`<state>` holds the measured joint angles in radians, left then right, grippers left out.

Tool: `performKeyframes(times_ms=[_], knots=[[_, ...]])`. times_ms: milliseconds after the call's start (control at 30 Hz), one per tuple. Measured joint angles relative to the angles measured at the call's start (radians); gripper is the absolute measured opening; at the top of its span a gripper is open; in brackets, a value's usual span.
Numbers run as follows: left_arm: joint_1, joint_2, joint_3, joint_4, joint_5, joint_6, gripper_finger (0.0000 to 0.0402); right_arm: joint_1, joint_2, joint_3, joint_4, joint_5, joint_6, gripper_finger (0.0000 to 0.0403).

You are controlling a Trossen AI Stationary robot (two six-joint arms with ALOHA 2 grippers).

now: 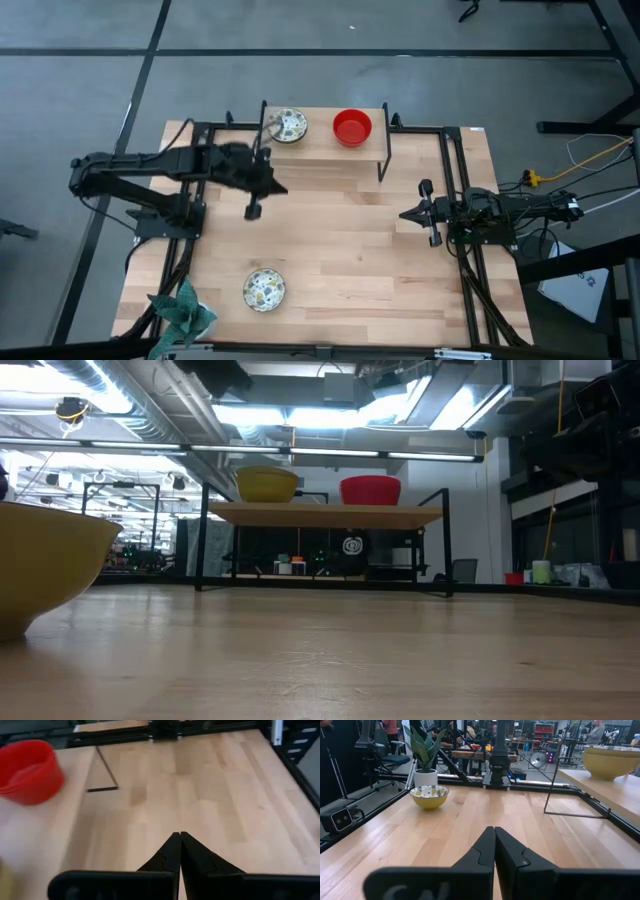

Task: Pick & Place Mini bowls
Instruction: Stack the white patterned bowl on top of the white patterned bowl on the shelf

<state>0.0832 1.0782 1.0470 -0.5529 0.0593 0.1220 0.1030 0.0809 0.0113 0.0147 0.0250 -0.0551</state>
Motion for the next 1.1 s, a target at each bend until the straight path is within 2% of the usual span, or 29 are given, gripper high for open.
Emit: performKeyframes(times_ms=[100, 300, 467, 667, 800, 900, 1100], knots=[[-0.111, 0.0, 0.0, -0.001, -0.072, -0.093, 0.0001, 0.0, 0.0, 0.0, 0.0, 0.0, -0.001, 0.0006], [-0.304, 0.022, 0.0, -0.061, -0.144, -0.314, 0.0001, 0.0, 0.0, 0.0, 0.0, 0.0, -0.005, 0.0006], [-0.429, 0.05, 0.0, -0.048, -0.155, -0.464, 0.0001, 0.0, 0.0, 0.0, 0.0, 0.0, -0.006, 0.0006], [-0.517, 0.087, 0.0, -0.05, -0.155, -0.654, 0.0002, 0.0, 0.0, 0.0, 0.0, 0.0, -0.008, 0.0006], [-0.55, 0.126, 0.0, -0.049, -0.134, -0.731, 0.0004, 0.0, 0.0, 0.0, 0.0, 0.0, -0.006, 0.0006], [-0.56, 0.158, 0.0, -0.05, -0.081, -0.766, 0.0018, 0.0, 0.0, 0.0, 0.0, 0.0, -0.006, 0.0006], [-0.56, 0.224, 0.0, -0.05, 0.075, -0.861, 0.0083, 0.0, 0.0, 0.0, 0.0, 0.0, -0.005, 0.0006]])
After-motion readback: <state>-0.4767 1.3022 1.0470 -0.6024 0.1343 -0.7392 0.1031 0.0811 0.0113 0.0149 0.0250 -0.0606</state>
